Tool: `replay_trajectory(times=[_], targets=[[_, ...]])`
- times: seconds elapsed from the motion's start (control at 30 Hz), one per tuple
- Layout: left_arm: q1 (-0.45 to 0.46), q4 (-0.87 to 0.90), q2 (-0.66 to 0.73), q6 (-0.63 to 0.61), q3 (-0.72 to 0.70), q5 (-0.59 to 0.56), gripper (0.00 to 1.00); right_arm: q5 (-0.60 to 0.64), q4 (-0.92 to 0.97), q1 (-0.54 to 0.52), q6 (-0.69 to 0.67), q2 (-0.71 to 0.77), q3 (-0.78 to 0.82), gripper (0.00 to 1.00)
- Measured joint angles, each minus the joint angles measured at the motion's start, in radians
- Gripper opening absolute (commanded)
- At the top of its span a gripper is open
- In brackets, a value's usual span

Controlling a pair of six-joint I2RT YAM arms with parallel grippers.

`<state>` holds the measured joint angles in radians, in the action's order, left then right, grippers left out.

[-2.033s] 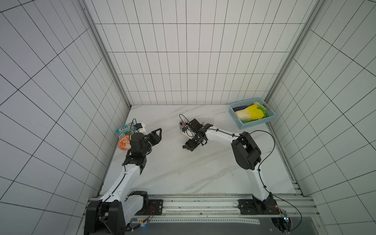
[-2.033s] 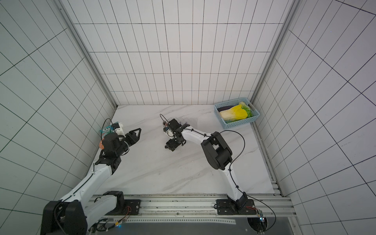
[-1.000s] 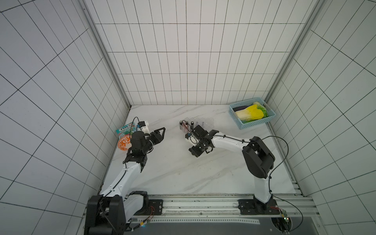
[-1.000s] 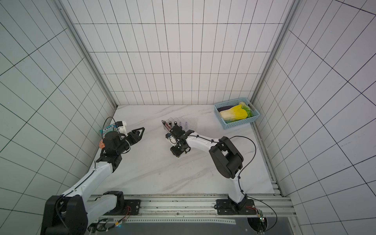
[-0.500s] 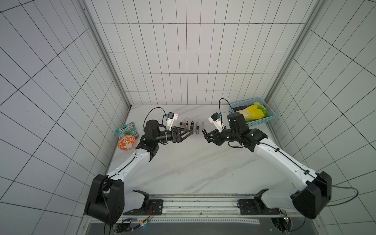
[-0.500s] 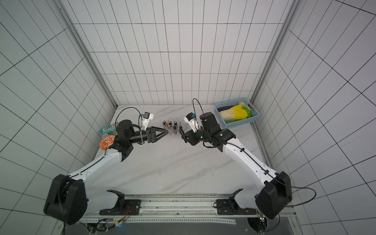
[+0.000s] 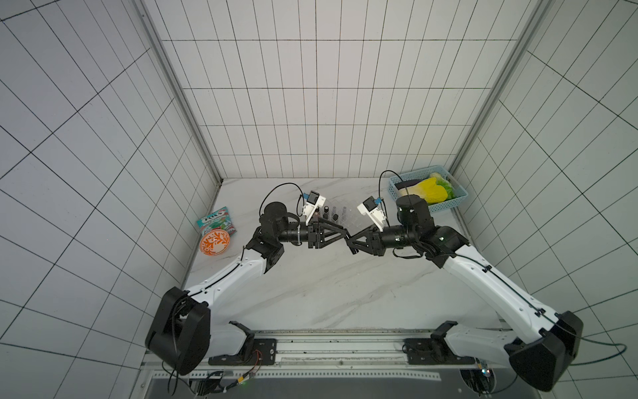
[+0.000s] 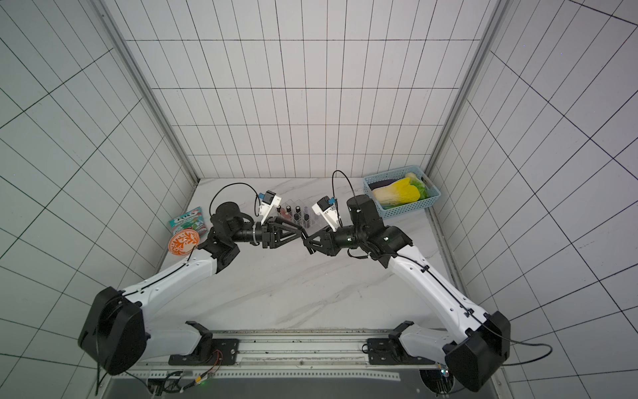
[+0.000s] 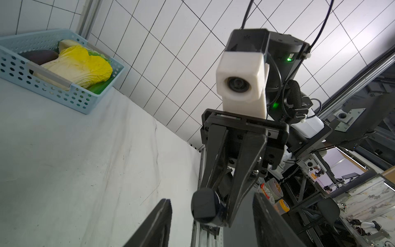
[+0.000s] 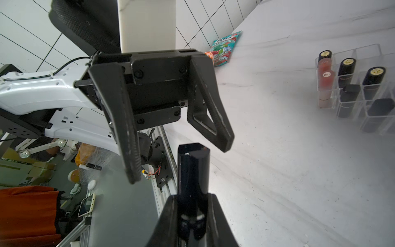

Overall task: Arrange the lipsticks in the organizer
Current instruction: Pick up the lipstick at the center of the board.

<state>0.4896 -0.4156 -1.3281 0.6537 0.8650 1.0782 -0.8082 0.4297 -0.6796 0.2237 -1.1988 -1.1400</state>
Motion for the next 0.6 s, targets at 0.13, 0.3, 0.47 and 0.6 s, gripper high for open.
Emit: replay_trajectory(times=[0.13,0.3,0.47,0.6], targets=[[0.021,0.024,-0.022,-0.025,0.019,0.02,0.3,-0.02,-0.002,0.0,0.014,0.004,0.002,0.11],[0.028,0.045,-0.037,-0.037,0.024,0.043,0.11,-0.024,0.002,0.0,0.013,0.003,0.002,0.11],[0.027,0.077,-0.037,-0.047,0.035,0.057,0.03,-0.021,0.004,0.0,-0.006,0.002,0.002,0.37],[0.026,0.187,-0.037,-0.132,0.058,0.0,0.01,0.024,0.009,0.006,-0.001,0.019,0.007,0.88]])
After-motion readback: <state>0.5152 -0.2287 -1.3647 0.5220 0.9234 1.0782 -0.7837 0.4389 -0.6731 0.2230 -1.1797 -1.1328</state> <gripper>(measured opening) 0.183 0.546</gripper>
